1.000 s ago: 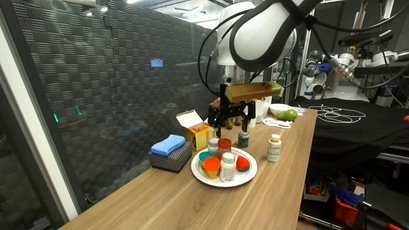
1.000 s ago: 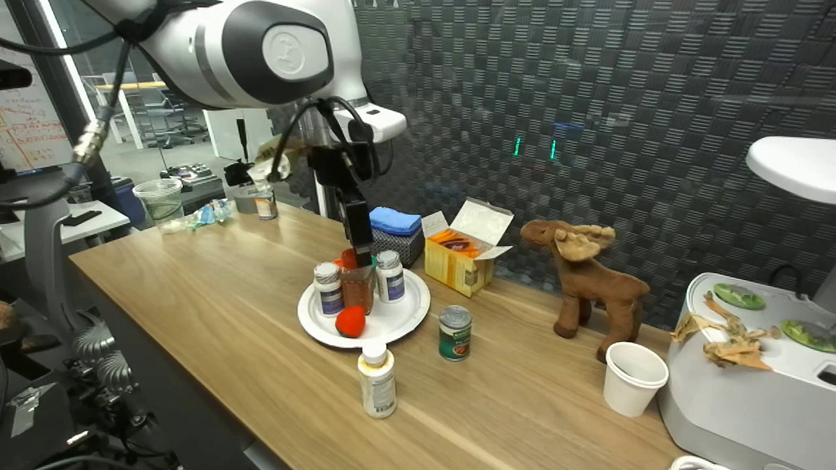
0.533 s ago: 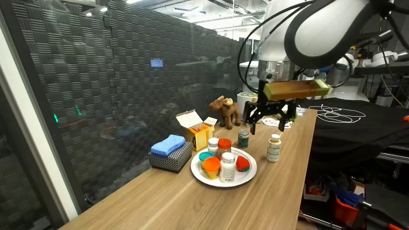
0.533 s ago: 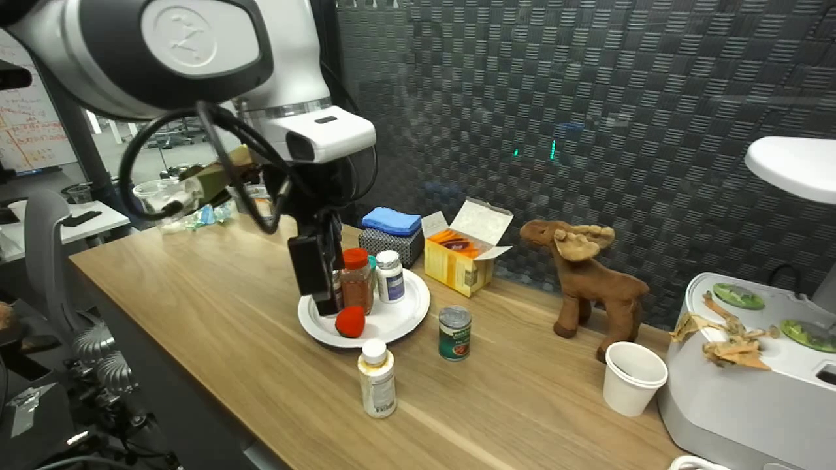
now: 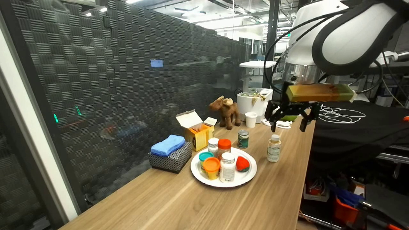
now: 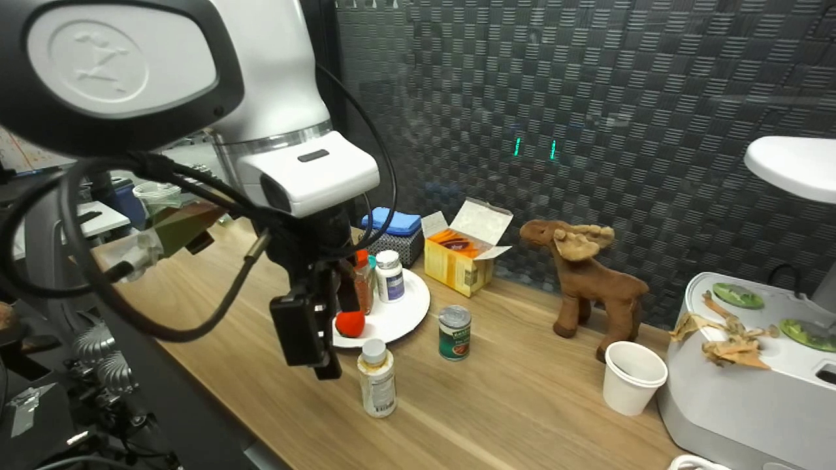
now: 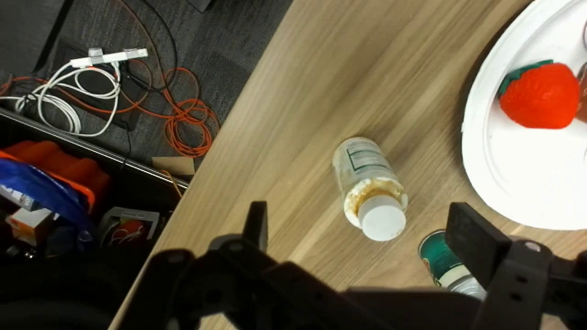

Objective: Pick up all the smaller bottles and the orange object, and put them in the plate

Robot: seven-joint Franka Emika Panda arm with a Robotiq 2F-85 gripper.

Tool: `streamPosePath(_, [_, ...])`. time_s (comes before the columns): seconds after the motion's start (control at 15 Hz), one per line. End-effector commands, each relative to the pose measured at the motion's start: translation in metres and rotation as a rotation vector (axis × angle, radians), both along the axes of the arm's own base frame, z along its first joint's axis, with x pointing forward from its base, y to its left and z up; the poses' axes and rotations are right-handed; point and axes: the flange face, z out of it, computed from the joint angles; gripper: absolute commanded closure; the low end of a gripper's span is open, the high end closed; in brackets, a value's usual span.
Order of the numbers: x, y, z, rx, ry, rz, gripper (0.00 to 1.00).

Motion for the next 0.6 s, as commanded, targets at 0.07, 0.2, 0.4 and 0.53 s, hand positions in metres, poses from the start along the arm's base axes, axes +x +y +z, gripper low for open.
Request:
streamPosePath(0.07, [0.015, -0.015, -0.008, 0.018, -0.032, 0.002, 0.00])
streamPosePath(0.2, [0.020, -0.017, -0.014, 0.031, -0.019, 0.006, 0.00])
streamPosePath(0.4, [0.025, -0.022, -0.020, 0.049, -0.009, 0.003, 0.00])
streamPosePath(0.53, [0.030, -0.025, -0.022, 0.055, -0.010, 0.001, 0.00])
